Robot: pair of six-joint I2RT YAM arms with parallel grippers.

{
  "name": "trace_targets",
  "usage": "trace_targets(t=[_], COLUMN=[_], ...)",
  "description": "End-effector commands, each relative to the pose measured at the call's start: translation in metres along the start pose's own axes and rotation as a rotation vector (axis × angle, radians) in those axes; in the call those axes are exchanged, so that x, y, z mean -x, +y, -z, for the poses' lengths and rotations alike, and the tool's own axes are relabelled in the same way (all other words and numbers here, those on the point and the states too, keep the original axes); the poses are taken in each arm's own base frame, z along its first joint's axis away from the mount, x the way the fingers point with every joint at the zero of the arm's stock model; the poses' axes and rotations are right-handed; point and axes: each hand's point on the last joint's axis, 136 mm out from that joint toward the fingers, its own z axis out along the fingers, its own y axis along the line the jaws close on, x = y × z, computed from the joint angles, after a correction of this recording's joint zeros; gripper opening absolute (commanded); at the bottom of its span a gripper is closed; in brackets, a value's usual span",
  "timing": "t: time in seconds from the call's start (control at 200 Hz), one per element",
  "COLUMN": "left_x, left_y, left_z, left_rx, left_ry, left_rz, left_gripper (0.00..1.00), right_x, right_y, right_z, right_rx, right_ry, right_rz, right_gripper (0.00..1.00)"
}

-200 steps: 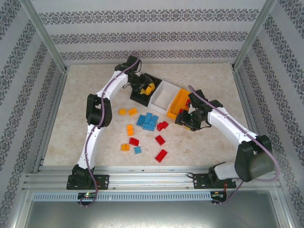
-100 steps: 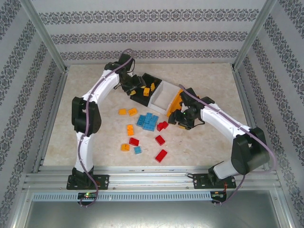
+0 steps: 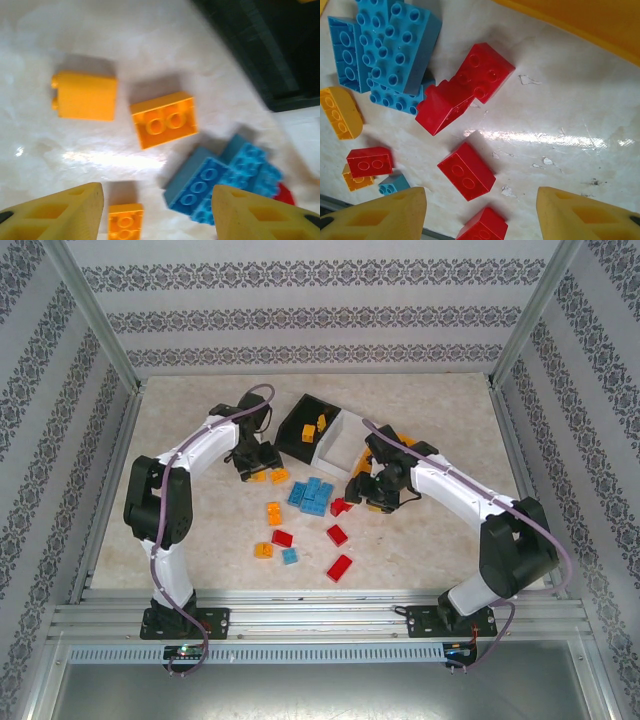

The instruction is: Sort the legos into containers by color

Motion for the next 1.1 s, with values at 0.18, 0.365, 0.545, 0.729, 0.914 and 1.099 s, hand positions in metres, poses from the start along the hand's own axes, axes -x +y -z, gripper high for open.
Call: trace_targets(t=[0.18,0.365,0.545,0.729,0.914,1.099], left_x=[0.01,0.017,0.023,0.024,0.024,0.022], left_y=[-0.016,-0.025,-0.029,-0.032,-0.032,-0.028], left_z=[-0.012,-0.025,-0.034,-0.043,-0.049,-0.059], left_rx=[-0.018,-0.02,-0.018,-0.013,-0.004,0.013], left_ry=[-0.001,0.024,0.037,0.055,0.071,0.092], left_rz=[-0.055,-0.062,-0.064,-0.068,-0.072,-0.072], left_gripper=[0.65,0.68,0.69,0.69,0.7,0.69], right_x=[0.0,-0.002,-0.001,-0.001,0.0,-0.001], right_y=[0.008,0.005,0.004,0.004,0.004,0.004], right_z=[0.002,0.003,0.002,0.0,-0.003,-0.006], right_rx=[0.001,-0.008,-0.013,-0.015,-0.019,-0.019], right_ry=[-0.001,-0.003,-0.003,-0.001,0.008,0.016], right_rz=[0.019,0.011,0.004,-0.001,-0.005,-0.009], right_gripper=[0.61,0.63,0.63,0.64,0.65,0.65])
